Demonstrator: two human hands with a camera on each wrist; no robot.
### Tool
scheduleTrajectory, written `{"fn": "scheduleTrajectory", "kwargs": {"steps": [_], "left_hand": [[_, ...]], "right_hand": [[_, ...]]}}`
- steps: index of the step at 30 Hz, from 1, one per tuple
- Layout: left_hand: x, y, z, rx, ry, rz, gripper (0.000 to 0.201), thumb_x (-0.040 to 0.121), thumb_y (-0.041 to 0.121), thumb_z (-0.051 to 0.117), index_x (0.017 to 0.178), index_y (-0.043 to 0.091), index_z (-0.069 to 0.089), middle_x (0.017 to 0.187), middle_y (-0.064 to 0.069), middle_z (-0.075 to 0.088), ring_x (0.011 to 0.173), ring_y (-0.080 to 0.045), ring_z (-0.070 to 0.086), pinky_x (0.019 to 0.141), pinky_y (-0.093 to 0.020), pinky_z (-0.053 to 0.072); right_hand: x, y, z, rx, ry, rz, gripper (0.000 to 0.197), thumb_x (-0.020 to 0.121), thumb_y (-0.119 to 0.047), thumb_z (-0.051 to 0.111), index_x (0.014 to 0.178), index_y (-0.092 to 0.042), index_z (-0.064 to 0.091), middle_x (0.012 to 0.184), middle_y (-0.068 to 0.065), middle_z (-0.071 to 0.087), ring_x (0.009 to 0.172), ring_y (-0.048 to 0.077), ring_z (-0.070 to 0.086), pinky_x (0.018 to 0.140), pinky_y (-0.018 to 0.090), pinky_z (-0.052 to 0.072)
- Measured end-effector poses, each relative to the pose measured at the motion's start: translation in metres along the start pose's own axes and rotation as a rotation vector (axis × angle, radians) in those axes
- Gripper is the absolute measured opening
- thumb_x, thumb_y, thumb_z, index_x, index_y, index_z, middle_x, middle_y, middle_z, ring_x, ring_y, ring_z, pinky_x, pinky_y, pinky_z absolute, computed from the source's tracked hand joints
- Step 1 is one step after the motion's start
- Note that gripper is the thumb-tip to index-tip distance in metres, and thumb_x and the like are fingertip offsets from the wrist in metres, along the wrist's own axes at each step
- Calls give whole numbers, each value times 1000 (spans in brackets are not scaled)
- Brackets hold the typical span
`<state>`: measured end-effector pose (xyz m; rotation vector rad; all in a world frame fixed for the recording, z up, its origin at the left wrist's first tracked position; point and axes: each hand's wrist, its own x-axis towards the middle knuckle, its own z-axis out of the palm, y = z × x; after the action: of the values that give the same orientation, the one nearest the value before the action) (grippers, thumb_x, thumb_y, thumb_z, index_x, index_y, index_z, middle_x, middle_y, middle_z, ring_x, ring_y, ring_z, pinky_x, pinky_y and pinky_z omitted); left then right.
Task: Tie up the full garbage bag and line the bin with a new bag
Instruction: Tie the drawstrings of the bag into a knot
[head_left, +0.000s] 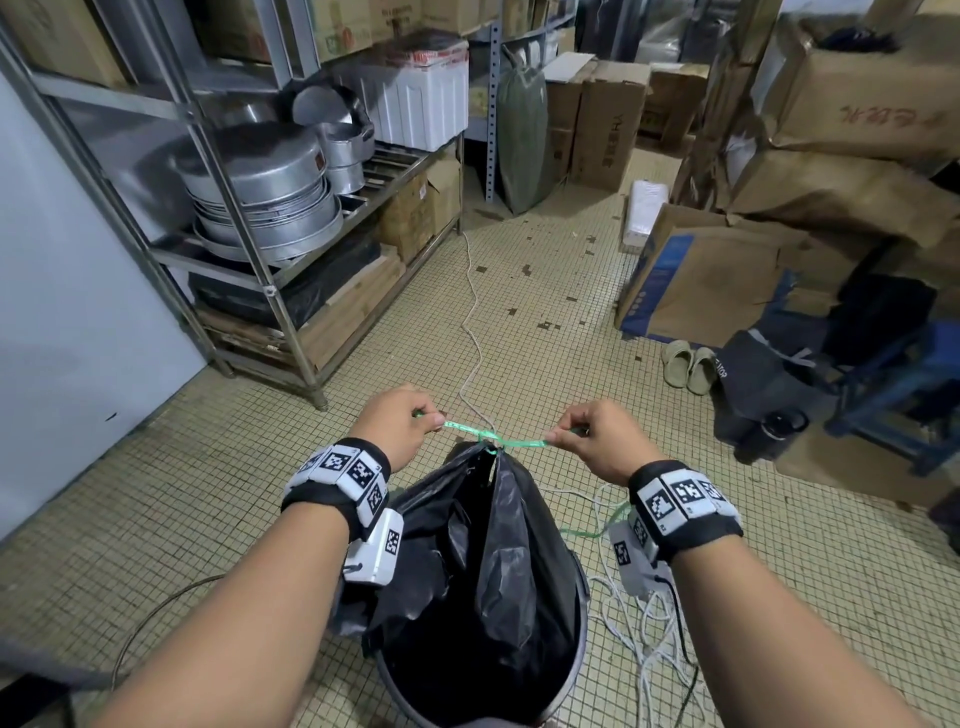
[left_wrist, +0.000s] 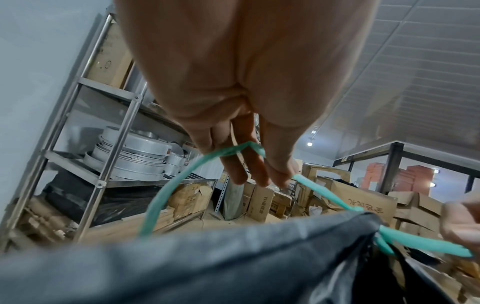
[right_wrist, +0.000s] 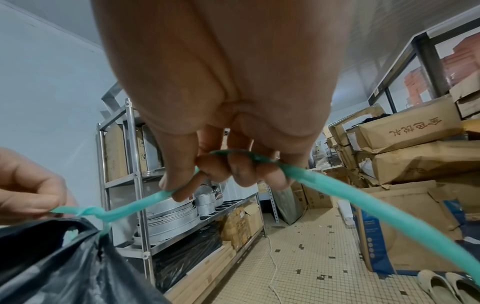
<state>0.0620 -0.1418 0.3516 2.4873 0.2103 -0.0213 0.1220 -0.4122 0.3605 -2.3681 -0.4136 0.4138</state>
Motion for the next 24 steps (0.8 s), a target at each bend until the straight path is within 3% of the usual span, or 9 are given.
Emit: {"fn": "scheduleTrajectory", "kwargs": {"steps": [2,4,11,15,17,20,24], "left_hand": [[-1,-6,-1,11,23,-14,24,96,32,65,73,27,63,99,2,63,88,-15,55,84,-35,46],[-1,-13,-1,13,38,-24,24,95,31,66,73,23,65,101,-2,68,83,-15,53,78,-29,42],[-5,-20,-1,31,53,-14,22,94,33,67,76,19,70,92,6,58,86,-15,51,80,-27,36],[-8,-24,0,34,61,-21,24,93,34,68,71,25,67,87,9,59,71,-4,52,64,-24,35],[-9,-25,0,35,63,-31,23,92,35,69,71,30,63,87,8,62,70,-6,56,58,-19,35],[-8,-24,-3,28,61,-47,21,92,41,68,74,30,66,91,3,71,77,-22,66,61,-26,41],[-9,-22,-21,-88,109,-24,29,81,55,75,69,29,67,77,9,64,73,-16,59,63,-27,40]], "right_hand": [[-1,6,-1,-9,6,25,21,89,-35,72,77,-17,71,67,-1,57,59,12,44,54,25,40],[-2,10,-2,7,19,45,24,89,-35,72,77,-14,70,67,0,57,58,12,44,53,25,39],[-4,20,-3,-20,31,86,25,91,-33,71,83,-9,69,67,0,56,58,12,44,54,23,39],[-7,27,-3,-10,31,115,27,90,-33,70,86,-6,70,66,-2,55,56,10,44,51,21,38],[-7,27,-2,-16,33,122,27,90,-34,70,86,-8,70,66,-3,55,56,10,44,51,21,39],[-7,27,-4,-46,48,118,27,89,-37,70,83,-11,68,67,-1,57,58,12,46,54,24,41],[-8,23,-20,-53,84,109,41,82,-48,73,77,-9,66,65,3,57,55,15,45,52,29,42]]}}
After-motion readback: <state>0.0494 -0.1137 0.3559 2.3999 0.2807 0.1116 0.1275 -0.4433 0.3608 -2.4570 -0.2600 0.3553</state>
